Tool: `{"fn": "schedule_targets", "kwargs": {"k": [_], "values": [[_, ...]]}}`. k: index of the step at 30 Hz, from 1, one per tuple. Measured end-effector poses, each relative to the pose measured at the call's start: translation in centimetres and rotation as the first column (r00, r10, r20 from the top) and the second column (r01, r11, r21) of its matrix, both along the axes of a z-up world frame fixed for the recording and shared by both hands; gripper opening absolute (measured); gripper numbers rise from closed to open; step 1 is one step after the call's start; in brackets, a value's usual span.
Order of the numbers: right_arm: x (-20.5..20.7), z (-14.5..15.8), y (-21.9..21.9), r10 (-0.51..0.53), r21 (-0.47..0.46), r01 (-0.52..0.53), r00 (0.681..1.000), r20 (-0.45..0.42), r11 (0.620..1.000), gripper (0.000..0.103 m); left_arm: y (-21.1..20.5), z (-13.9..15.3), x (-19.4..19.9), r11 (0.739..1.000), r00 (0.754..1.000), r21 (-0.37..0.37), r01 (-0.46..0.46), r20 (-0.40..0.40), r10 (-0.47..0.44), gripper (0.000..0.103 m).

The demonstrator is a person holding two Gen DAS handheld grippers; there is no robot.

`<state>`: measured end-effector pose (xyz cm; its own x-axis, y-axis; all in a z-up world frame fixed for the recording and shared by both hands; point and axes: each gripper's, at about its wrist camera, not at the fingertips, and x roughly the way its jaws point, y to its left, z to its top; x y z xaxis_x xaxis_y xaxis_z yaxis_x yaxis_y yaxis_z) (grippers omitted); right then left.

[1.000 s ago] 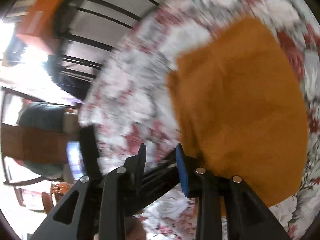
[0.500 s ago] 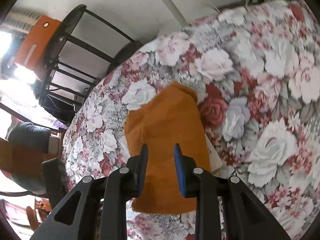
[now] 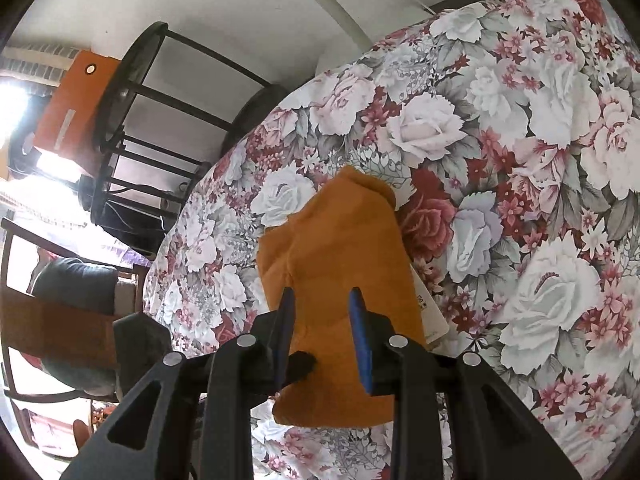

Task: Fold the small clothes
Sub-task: 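Grasp the folded bundle with the left tool and fold it in half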

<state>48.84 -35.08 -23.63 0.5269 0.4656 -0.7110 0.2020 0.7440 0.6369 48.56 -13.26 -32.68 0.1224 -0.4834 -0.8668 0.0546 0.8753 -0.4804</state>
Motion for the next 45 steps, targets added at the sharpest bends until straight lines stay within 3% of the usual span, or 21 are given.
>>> {"fn": "schedule_targets", "kwargs": {"k": [3,4,5,6,7,10,13,15,16,18,20,21,25,26,30,32,34,37,40,42,45], "values": [[0.1,-0.4,0.3,0.008,-0.007,-0.008,1.0,-0.008,1.0,0.032,-0.1,-0.9,0.2,0.998,1.0,0.065,-0.011,-0.007,0.011,0.076],[0.2,-0.5,0.6,0.011,-0.013,-0.012,1.0,-0.011,1.0,0.032,-0.1,-1.7,0.3,0.997,1.0,0.07,-0.018,-0.024,0.02,0.075],[0.3,-0.7,0.8,0.015,-0.022,-0.016,1.0,-0.013,1.0,0.032,0.0,-2.3,0.5,0.997,0.999,0.068,-0.026,-0.032,0.029,0.069],[0.4,-0.9,1.0,0.019,-0.035,-0.019,1.0,-0.014,0.999,0.032,0.2,-2.6,0.6,0.998,0.999,0.044,-0.036,-0.034,0.037,0.041],[0.4,-1.0,1.2,0.016,-0.043,-0.017,1.0,-0.013,0.999,0.031,0.4,-2.5,0.7,0.999,0.999,0.027,-0.042,-0.033,0.042,0.022],[0.6,-0.7,1.6,0.003,-0.033,-0.002,1.0,0.029,0.999,0.02,1.7,-0.1,0.6,0.996,0.995,0.032,-0.083,0.063,0.081,0.017],[1.4,-0.1,2.7,0.022,-0.02,-0.02,0.997,0.074,1.0,0.02,3.3,1.6,0.6,0.991,0.987,0.083,-0.103,0.131,0.092,0.018],[2.2,-1.0,4.0,0.058,-0.066,-0.054,0.997,0.056,0.996,0.021,3.9,0.1,0.9,0.989,0.993,0.112,-0.095,0.087,0.086,0.019],[2.8,-2.3,4.9,0.081,-0.122,-0.079,0.997,0.009,0.989,0.021,3.7,-2.1,1.0,0.988,0.997,0.13,-0.08,0.018,0.079,0.022],[3.7,-5.9,6.0,0.11,-0.201,-0.122,0.991,-0.073,0.972,0.013,3.7,-3.9,1.1,0.982,0.997,0.172,-0.072,-0.022,0.077,0.026],[4.0,-7.0,6.1,0.108,-0.24,-0.118,0.993,-0.058,0.964,0.01,3.7,-3.9,1.3,0.974,0.996,0.212,-0.075,-0.029,0.083,0.038],[4.2,-6.9,6.2,0.113,-0.25,-0.122,0.992,-0.051,0.961,0.01,3.7,-3.8,1.5,0.972,0.995,0.219,-0.086,-0.031,0.096,0.049],[4.6,-4.3,5.0,0.097,-0.183,-0.095,0.995,0.006,0.979,0.012,5.4,-3.2,1.7,0.976,0.981,0.15,-0.159,-0.087,0.173,0.049],[4.5,-3.6,4.4,0.082,-0.168,-0.077,0.996,0.026,0.983,0.013,5.8,-2.1,1.4,0.975,0.981,0.142,-0.17,-0.071,0.182,0.049],[5.0,-3.1,1.8,0.005,-0.112,-0.001,0.999,0.031,0.994,0.013,5.4,3.5,0.6,0.961,0.976,0.202,-0.191,0.147,0.163,0.046],[5.5,-3.8,1.1,-0.018,-0.074,0.019,1.0,0.009,0.997,0.012,5.2,4.9,0.0,0.984,0.975,0.075,-0.16,0.171,0.145,0.047],[6.9,-4.8,1.2,-0.023,-0.072,0.022,1.0,-0.019,0.997,0.012,3.7,4.2,0.2,0.996,0.987,0.027,-0.09,0.137,0.086,0.048],[8.9,-6.1,1.0,-0.051,-0.087,0.049,0.998,-0.029,0.995,0.012,0.0,-1.3,0.7,0.979,0.998,0.194,0.056,-0.018,-0.054,0.052],[11.6,-7.3,0.0,-0.092,-0.099,0.087,0.995,-0.049,0.991,0.002,-1.0,-4.0,1.1,0.963,0.996,0.26,0.075,-0.068,-0.059,0.053],[12.6,-7.5,-0.9,-0.13,-0.142,0.121,0.99,-0.055,0.982,0.002,-0.9,-3.0,1.3,0.967,0.997,0.247,0.062,-0.069,-0.046,0.054],[12.5,-6.2,-1.3,-0.097,-0.151,0.092,0.995,-0.029,0.984,0.007,0.3,-2.6,2.0,0.987,0.997,0.159,-0.003,-0.077,0.015,0.055]]}}
